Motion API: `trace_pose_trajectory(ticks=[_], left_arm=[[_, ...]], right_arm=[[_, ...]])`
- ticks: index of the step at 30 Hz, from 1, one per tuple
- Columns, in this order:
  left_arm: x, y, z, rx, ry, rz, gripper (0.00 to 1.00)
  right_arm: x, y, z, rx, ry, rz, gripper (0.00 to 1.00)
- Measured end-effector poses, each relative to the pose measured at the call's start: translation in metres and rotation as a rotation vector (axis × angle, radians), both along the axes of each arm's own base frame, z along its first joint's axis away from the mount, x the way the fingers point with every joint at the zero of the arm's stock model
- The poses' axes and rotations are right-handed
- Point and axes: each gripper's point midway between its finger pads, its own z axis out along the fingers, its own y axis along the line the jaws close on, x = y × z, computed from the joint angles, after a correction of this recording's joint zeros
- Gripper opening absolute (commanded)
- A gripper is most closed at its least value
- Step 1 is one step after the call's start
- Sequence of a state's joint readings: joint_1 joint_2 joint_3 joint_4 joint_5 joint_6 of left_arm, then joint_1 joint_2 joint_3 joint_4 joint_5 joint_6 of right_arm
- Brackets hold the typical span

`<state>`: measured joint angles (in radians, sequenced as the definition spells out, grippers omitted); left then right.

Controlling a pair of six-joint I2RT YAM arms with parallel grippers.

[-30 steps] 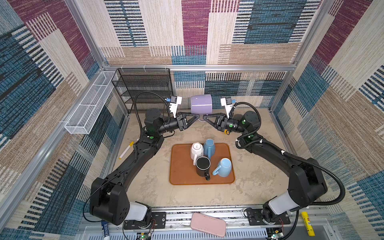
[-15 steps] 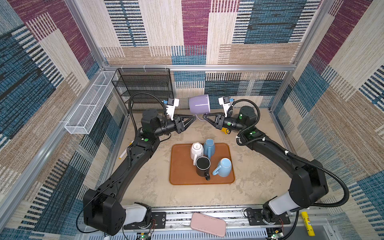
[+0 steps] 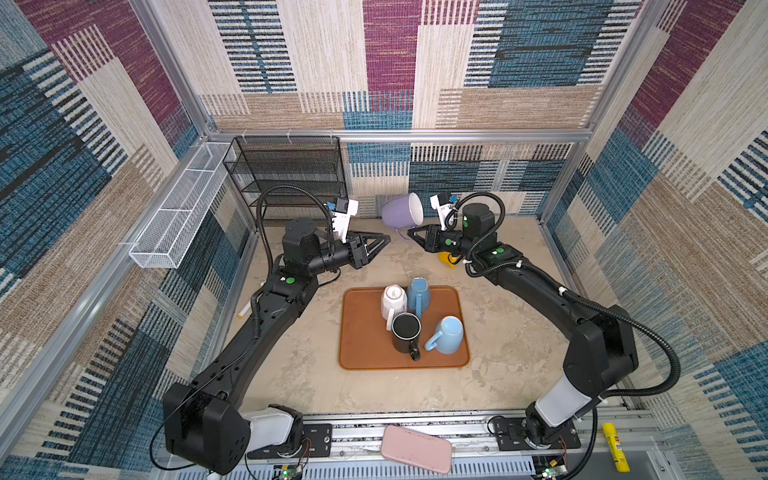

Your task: Turn the mug right side up

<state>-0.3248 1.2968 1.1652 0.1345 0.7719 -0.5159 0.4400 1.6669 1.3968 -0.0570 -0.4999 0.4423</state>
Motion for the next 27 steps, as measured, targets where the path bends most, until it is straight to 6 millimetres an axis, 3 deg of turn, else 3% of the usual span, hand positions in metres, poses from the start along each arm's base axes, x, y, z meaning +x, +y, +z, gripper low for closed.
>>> trace_pose_trajectory(ticks=[8,27], left_arm=[[0.001,0.001,-0.002,0.006,0.007,0.007,0.35],[0.001,0.000,-0.013,0.013,0.031,0.002,0.34]], right_arm=[[0.024,-0.009,-0.043,-0.132,0.101,-0.101,0.00],[0.068,-0.018,-0.109,-0.474,0.221,-0.345,0.00]])
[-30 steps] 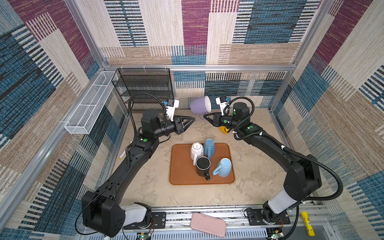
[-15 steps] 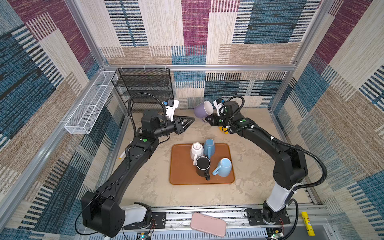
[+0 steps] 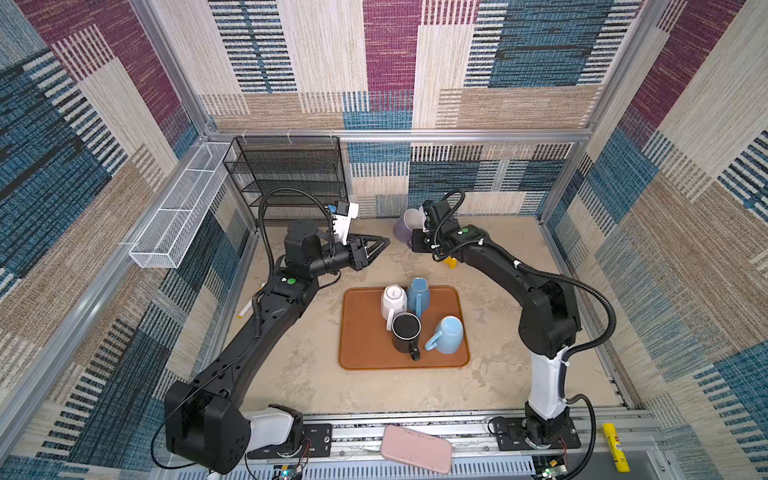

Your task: Turn the mug right side up

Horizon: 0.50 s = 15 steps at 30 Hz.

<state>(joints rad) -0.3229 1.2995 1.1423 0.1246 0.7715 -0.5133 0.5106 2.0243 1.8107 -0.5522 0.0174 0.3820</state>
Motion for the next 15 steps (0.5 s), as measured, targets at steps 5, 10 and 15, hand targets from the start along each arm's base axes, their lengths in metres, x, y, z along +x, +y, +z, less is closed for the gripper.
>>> trace_pose_trajectory(ticks=[5,10,15], left_arm=[[-0.003,-0.002,-0.004,-0.005,0.006,-0.025,0.34],[-0.005,-0.004,-0.005,-0.019,0.001,-0.045,0.34],[-0.005,-0.005,-0.004,-0.031,0.000,-0.049,0.34]], right_arm=[[0.010,-0.002,-0.012,-0.086,0.013,-0.063,0.00],[0.016,-0.011,-0.025,-0.169,0.037,-0.116,0.00],[0.018,-0.019,-0.037,-0.230,0.062,-0.148,0.00]])
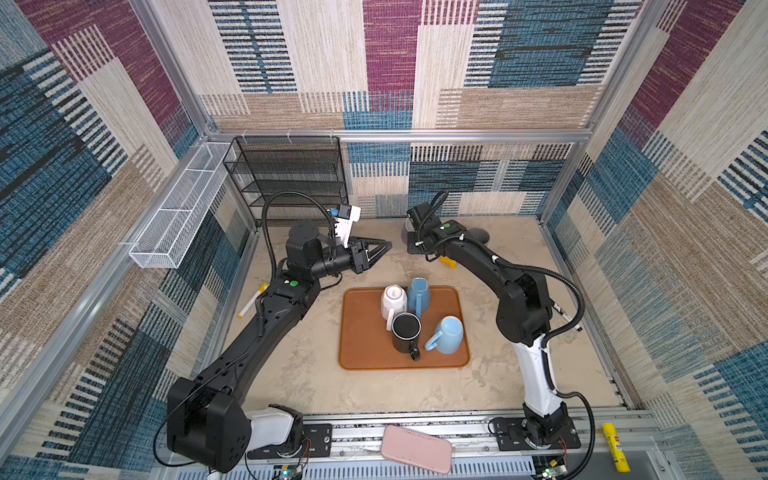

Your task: Turn the mug right side up

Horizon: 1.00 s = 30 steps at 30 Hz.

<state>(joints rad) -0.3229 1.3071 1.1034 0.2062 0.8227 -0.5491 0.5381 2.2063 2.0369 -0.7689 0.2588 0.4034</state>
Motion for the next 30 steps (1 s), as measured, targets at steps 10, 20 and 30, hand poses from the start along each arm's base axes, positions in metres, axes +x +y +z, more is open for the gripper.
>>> trace_pose_trajectory(ticks=[10,20,30], left_arm=[[-0.003,-0.002,0.002,-0.006,-0.009,-0.019,0.34],[-0.001,-0.002,0.000,-0.006,-0.001,-0.022,0.34],[-0.001,-0.002,0.000,-0.008,0.000,-0.022,0.34]], right_arm=[[-0.003,-0.009,-0.024,-0.073,0.055,-0.021,0.00],[-0.004,-0.013,-0.031,-0.099,0.066,-0.031,0.00],[-0.009,-0.020,-0.039,-0.146,0.081,-0.042,0.00]])
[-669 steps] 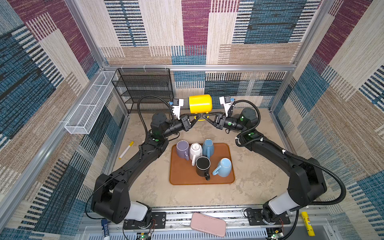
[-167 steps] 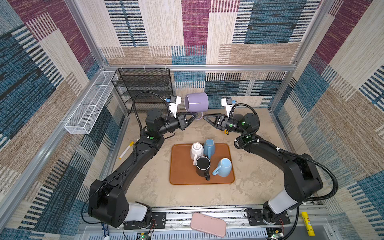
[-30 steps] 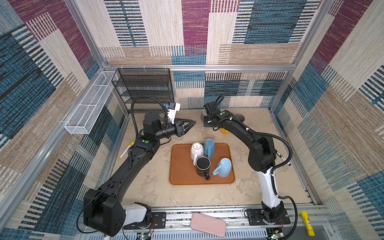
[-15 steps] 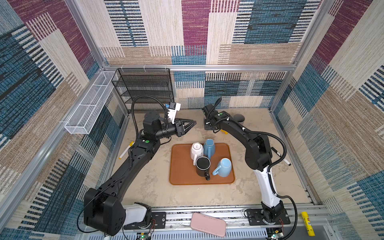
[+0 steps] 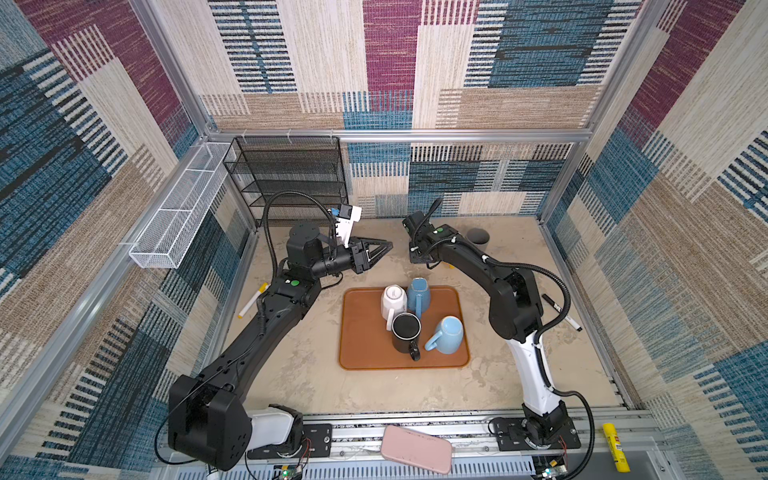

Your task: Turn the mug right side up

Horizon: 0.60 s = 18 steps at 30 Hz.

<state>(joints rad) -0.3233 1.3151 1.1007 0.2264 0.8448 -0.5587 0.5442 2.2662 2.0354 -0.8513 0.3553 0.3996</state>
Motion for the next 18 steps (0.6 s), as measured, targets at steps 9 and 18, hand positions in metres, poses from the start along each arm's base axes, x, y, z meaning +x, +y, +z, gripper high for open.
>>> trace_pose_trajectory(ticks=[9,18], left_arm=[[0.000,0.000,-0.001,-0.005,0.007,0.000,0.34],[-0.003,0.001,0.002,-0.009,0.000,0.001,0.34]], right_arm=[[-0.007,-0.004,-0.011,-0.025,0.028,-0.002,0.00],[-0.008,-0.005,-0.013,-0.033,0.033,-0.002,0.00]])
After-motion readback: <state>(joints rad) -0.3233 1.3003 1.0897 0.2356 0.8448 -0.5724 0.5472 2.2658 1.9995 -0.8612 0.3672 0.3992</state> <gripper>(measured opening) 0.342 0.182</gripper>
